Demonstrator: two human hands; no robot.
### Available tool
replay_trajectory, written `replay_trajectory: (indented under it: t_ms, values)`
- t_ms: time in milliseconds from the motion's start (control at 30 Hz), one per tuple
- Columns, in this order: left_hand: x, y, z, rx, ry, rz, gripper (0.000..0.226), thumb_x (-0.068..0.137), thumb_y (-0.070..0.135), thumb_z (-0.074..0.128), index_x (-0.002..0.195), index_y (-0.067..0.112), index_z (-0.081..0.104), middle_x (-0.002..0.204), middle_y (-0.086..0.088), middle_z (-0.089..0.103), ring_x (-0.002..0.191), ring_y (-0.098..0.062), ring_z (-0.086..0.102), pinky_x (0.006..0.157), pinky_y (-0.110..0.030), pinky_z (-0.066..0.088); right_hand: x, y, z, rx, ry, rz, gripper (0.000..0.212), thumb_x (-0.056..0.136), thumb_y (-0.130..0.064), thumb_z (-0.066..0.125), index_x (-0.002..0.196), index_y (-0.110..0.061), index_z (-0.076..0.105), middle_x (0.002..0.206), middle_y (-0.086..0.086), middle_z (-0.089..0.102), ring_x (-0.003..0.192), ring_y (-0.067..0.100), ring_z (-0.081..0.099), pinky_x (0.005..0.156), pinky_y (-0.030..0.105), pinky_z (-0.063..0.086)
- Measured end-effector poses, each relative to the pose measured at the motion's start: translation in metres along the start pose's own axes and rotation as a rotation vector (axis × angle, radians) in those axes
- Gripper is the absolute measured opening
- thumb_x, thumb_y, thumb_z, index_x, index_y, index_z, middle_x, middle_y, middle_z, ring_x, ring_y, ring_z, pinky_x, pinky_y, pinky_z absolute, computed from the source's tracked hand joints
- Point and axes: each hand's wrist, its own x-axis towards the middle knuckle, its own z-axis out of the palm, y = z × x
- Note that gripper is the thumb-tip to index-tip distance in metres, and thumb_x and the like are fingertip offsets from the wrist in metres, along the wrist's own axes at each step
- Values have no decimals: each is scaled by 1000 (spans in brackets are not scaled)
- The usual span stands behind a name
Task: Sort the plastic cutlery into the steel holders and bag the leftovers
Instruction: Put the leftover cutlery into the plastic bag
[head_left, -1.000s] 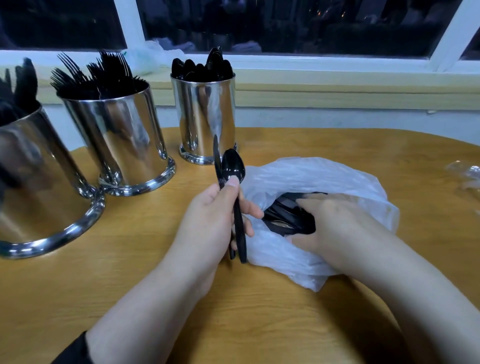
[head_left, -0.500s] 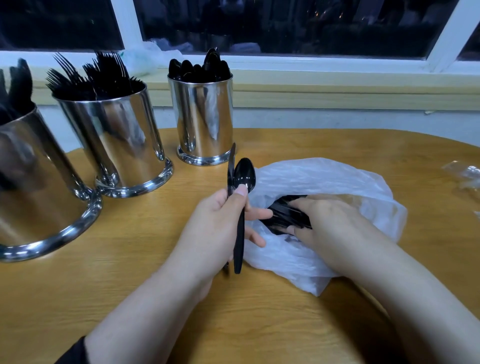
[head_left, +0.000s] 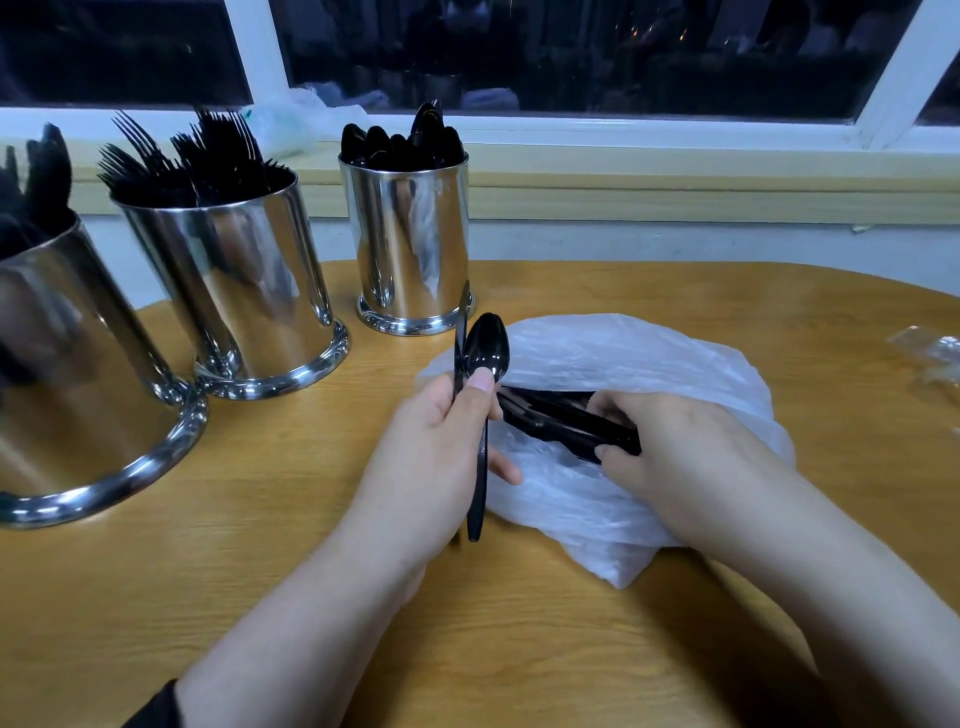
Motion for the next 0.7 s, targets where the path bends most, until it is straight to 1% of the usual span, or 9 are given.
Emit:
replay_trajectory:
  t_ms: [67,200,267,333,400,467,533,600,700]
  values:
    - [1,-1,-1,0,6,-3,40,107,46,43,95,11,59,104,-11,76,43,-5,51,62,-35,33,-2,-2,-3,18,-12,-27,20,99,-32,56,115,-44,58,101,-14,68,104,16,62,72,26,33]
    - [5,-4,-2,-76,50,-22,38,108,42,44,94,10,58,104,9,77,49,-12,60,52,-28,34,-7,0,-6,70,-19,-103,7,102,-34,52,98,-38,56,89,-18,60,90,9,55,70,25,31]
    - [7,-4,-2,-104,68,-34,39,108,42,44,96,8,58,104,9,77,47,-14,59,46,-24,34,-10,3,-8,111,0,-139,8,102,-36,51,96,-37,56,88,-19,61,88,4,53,75,22,37]
    - [7,-6,-3,-113,66,-42,39,108,44,44,97,10,60,96,1,79,51,-18,60,45,-27,33,-13,2,-13,147,15,-172,10,100,-41,47,95,-38,55,85,-19,60,91,0,53,79,17,40]
    - [6,-6,-3,-117,49,-52,40,108,45,43,101,10,62,89,-6,78,49,-18,57,44,-26,33,-16,-3,-18,211,44,-179,15,96,-44,44,88,-35,54,87,-21,60,89,-2,52,77,17,40]
    - [5,-3,-2,-129,37,-48,40,109,43,42,105,9,61,91,0,78,43,-13,54,43,-21,35,-19,-7,-23,313,95,-171,20,96,-42,46,82,-32,56,85,-21,60,79,0,53,72,16,39]
    - [4,0,-1,-160,40,-17,35,110,41,40,99,12,57,91,2,80,50,-15,55,47,-22,38,-20,-11,-26,466,149,-185,22,98,-36,51,81,-27,61,73,-12,62,68,3,54,64,17,41]
    - [3,-1,-2,-192,67,30,34,110,40,40,97,14,57,75,-4,76,57,-17,55,53,-24,39,-17,-16,-28,653,164,-220,21,101,-29,51,86,-22,63,73,-10,65,73,2,60,65,18,41]
    - [3,-2,0,-235,96,70,35,109,41,42,97,13,61,58,-3,54,60,-17,52,68,-30,39,-12,-28,-29,980,112,-206,17,104,-21,50,99,-18,65,70,-5,61,66,10,58,61,15,42]
